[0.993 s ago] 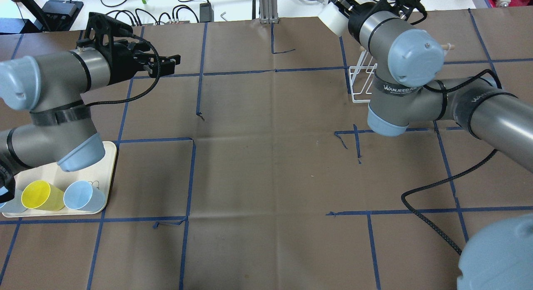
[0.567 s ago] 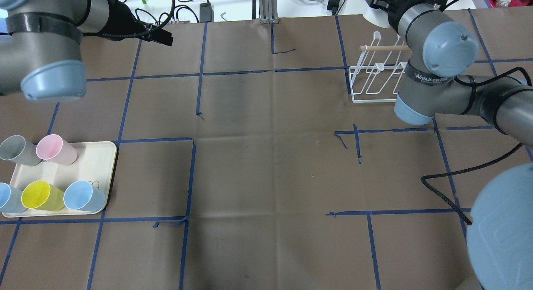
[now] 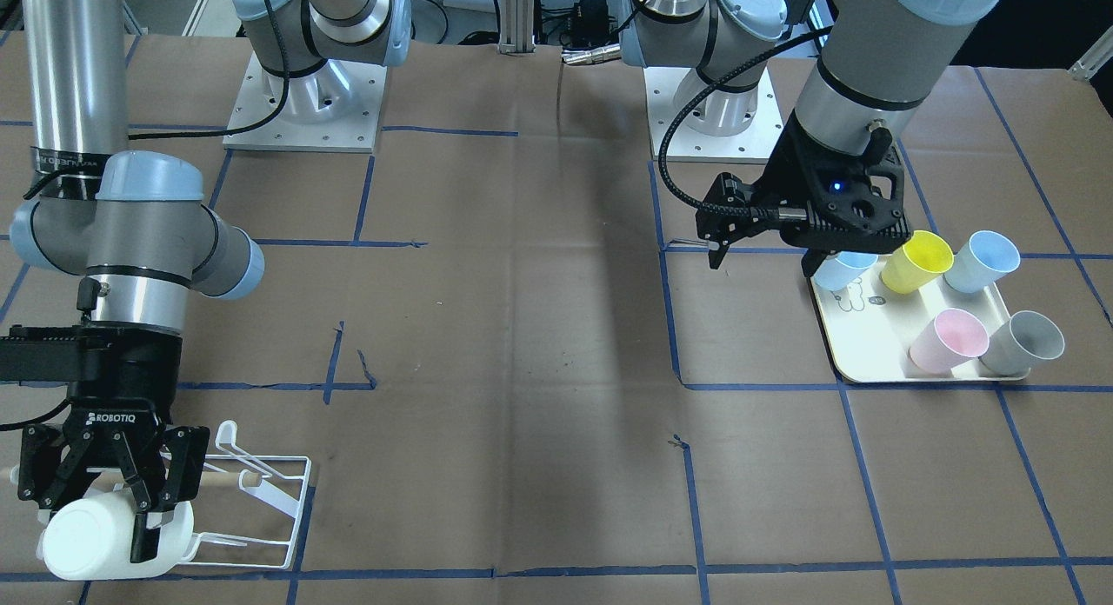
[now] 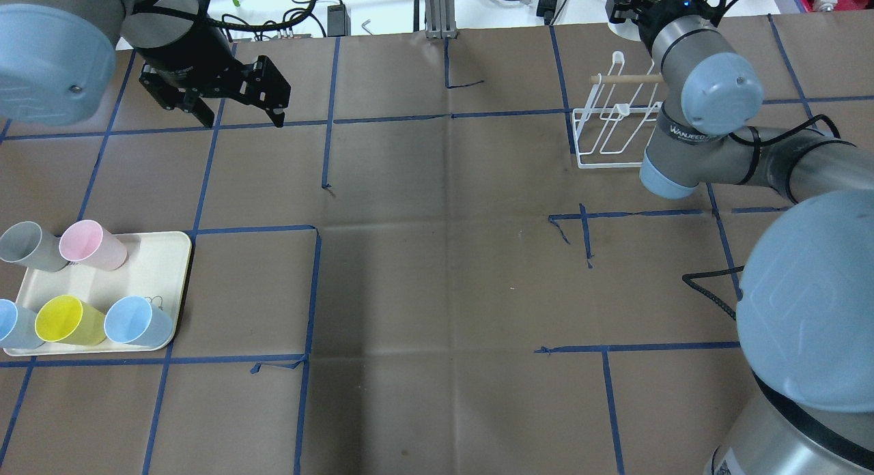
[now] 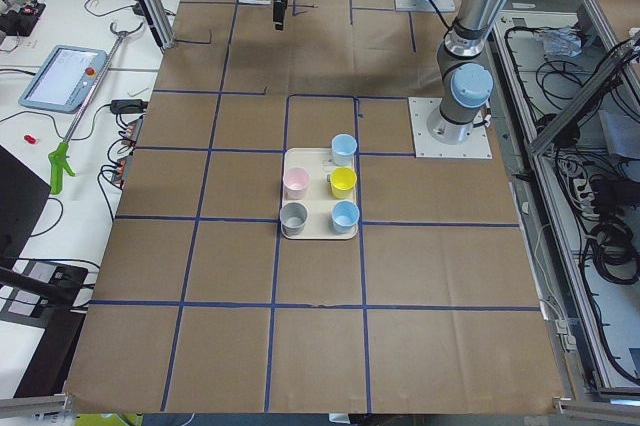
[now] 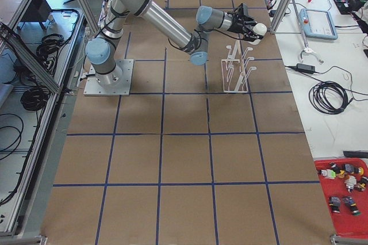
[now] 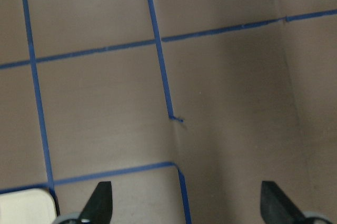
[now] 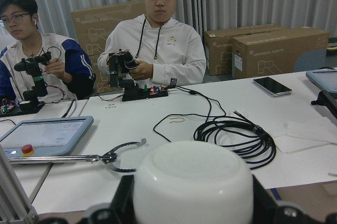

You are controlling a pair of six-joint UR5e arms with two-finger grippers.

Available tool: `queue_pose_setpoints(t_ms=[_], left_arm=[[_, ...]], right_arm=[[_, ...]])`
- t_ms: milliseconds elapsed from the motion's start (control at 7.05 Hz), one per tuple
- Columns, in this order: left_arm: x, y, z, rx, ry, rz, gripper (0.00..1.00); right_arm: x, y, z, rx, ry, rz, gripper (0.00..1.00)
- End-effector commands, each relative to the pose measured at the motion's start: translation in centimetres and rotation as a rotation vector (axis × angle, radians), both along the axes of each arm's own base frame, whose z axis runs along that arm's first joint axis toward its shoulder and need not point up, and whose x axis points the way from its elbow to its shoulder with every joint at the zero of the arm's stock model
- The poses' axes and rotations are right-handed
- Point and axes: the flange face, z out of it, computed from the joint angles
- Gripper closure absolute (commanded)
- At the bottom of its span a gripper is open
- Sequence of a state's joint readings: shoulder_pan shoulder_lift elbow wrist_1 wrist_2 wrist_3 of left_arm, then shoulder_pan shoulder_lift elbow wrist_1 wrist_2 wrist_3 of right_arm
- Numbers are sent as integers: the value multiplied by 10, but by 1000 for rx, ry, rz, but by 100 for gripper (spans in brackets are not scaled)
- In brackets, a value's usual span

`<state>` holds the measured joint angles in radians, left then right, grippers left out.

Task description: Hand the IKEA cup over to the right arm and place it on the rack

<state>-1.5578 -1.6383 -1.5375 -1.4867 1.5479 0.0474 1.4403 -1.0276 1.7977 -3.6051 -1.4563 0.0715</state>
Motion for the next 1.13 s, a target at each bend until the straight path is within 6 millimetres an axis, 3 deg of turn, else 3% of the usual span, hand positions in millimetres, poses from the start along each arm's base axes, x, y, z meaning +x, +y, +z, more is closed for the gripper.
queue_pose_setpoints(t_ms=[0,284,567,709,851,993], left_arm=[[2,24,6,42,-1,50,1],[19,25,2,52,-1,71,1],[63,39,-5,71,0,52,1],[90,57,-13,80,5,38,1],[117,76,-22,89,6,18,1],[145,92,-32,109,-22,0,1]], right_arm=[[0,1,-26,7,22,0,91],[3,-1,-45,35,24,-8,91],[13,-1,-58,55,43,13,90],[15,2,-61,66,44,14,62],[16,2,-63,79,37,14,1],[16,2,-61,75,38,15,0]])
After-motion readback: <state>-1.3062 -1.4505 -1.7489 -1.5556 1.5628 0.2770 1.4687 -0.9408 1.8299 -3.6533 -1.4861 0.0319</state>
